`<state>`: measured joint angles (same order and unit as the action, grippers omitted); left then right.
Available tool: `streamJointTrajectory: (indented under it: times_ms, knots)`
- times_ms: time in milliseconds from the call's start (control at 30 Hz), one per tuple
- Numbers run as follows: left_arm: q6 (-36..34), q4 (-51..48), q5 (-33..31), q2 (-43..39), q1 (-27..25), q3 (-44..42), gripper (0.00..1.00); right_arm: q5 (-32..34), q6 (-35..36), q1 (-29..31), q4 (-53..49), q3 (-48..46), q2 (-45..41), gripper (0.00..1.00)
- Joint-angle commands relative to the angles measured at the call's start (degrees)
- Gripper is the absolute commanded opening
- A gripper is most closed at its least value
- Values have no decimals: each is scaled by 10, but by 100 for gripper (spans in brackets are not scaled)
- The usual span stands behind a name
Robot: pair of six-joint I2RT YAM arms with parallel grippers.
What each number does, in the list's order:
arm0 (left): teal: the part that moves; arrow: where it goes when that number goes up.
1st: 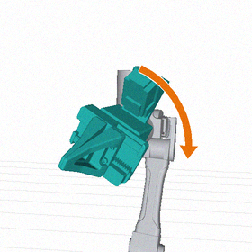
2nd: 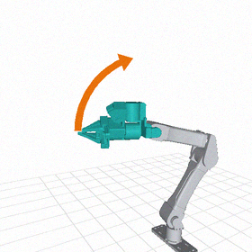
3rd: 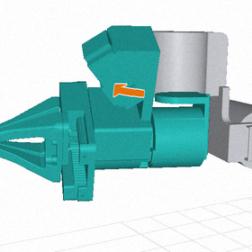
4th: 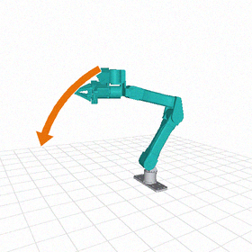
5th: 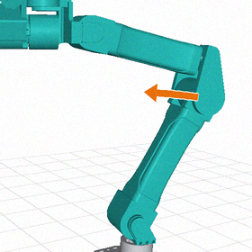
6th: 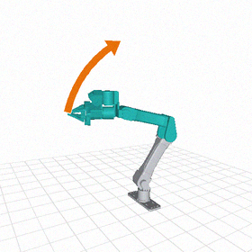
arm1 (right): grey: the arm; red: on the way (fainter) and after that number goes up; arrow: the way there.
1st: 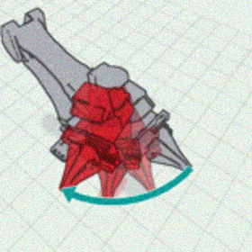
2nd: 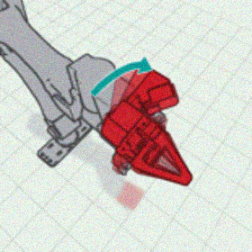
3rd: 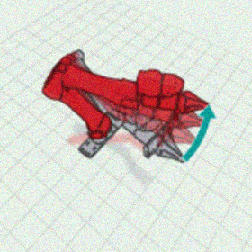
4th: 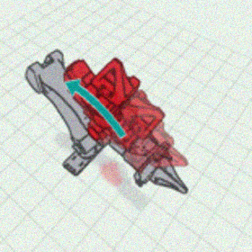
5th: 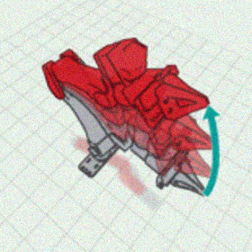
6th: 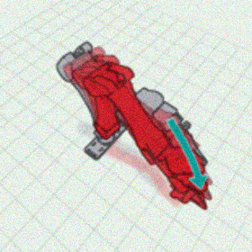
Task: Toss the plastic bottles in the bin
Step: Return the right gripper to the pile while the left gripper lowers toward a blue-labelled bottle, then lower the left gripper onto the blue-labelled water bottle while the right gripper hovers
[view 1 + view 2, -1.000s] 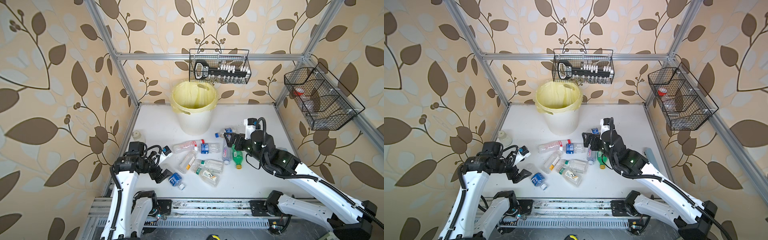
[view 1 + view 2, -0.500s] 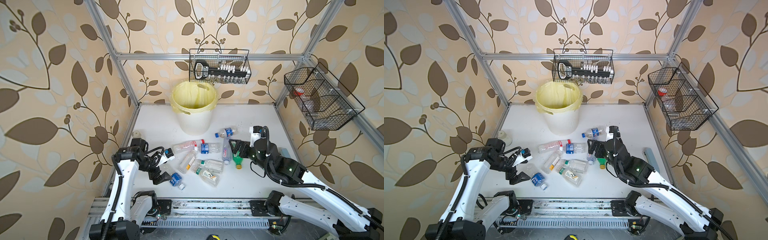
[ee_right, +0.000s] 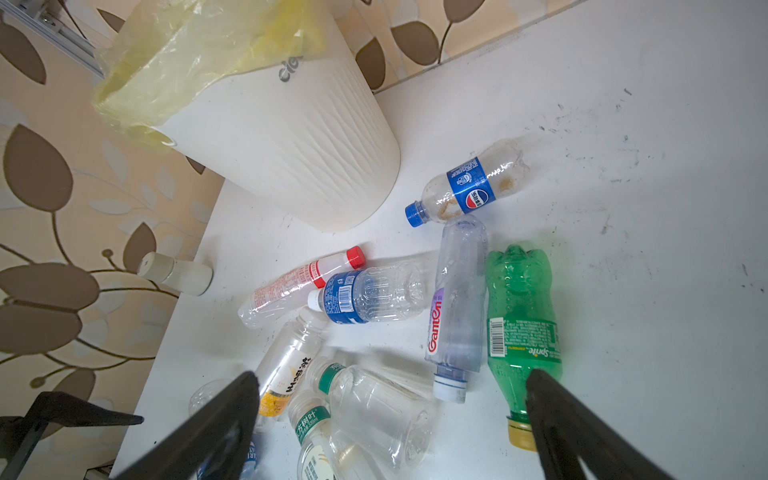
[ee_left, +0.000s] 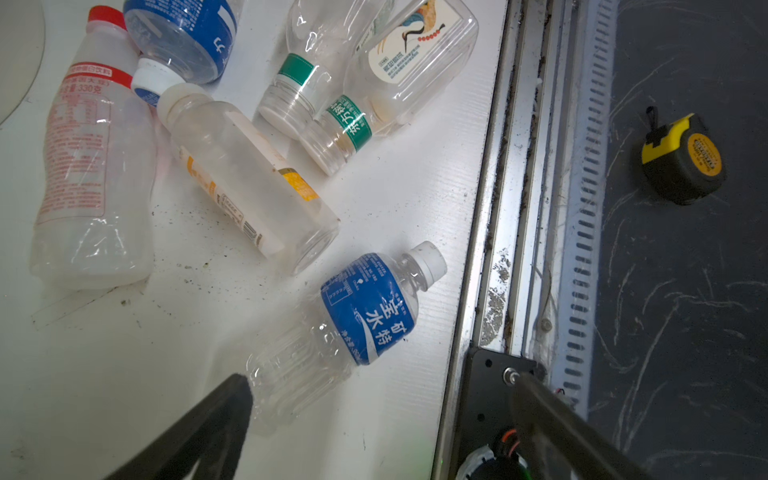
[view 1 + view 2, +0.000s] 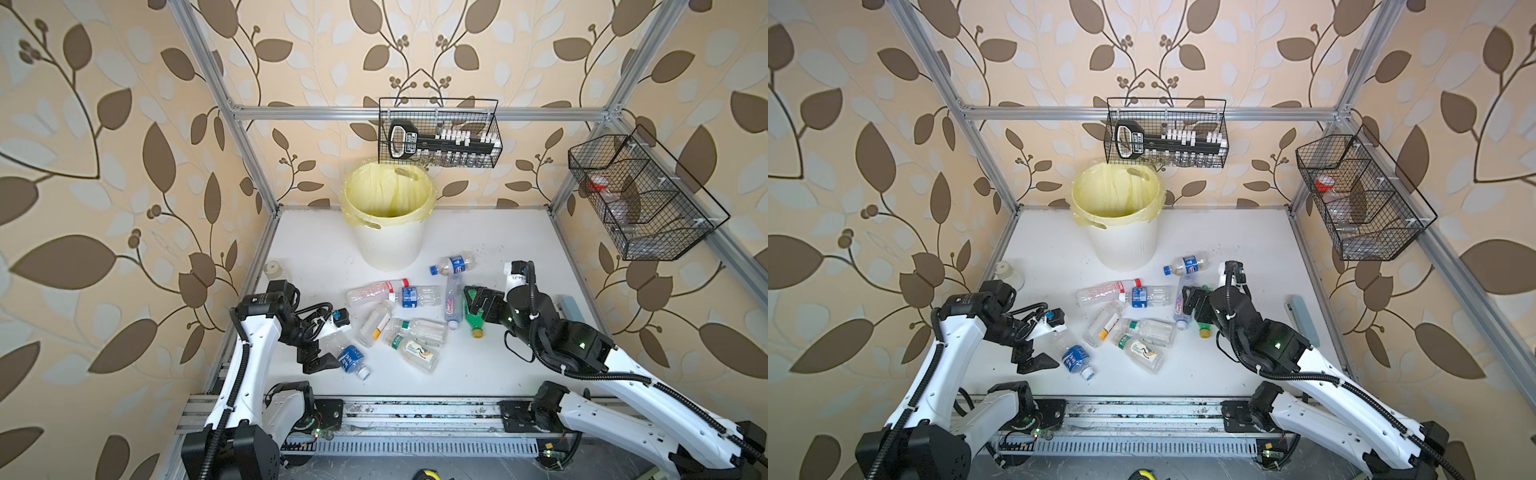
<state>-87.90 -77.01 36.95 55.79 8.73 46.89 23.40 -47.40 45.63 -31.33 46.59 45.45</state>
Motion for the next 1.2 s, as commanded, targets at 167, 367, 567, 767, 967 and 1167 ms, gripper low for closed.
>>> streamJointTrajectory:
  times_ms: [167,367,567,767,967,1167]
  knots:
    - [-86,72,-2,16,-13,-30,99,-6,-28,-1,-9,-11,-1,100]
    - [-73,118,-41,45,-48,-45,99,-7,-36,0,-4,-20,-9,100]
    - [-54,151,-63,45,-83,-63,99,-6,-40,1,-3,-24,-12,100]
    - [-46,187,-111,70,-106,-85,99,-12,-47,0,10,-37,-12,100]
    - [-41,211,-110,64,-113,-103,99,-14,-47,0,12,-41,-8,100]
    - [-33,246,-123,63,-126,-128,99,-13,-47,0,10,-42,-9,100]
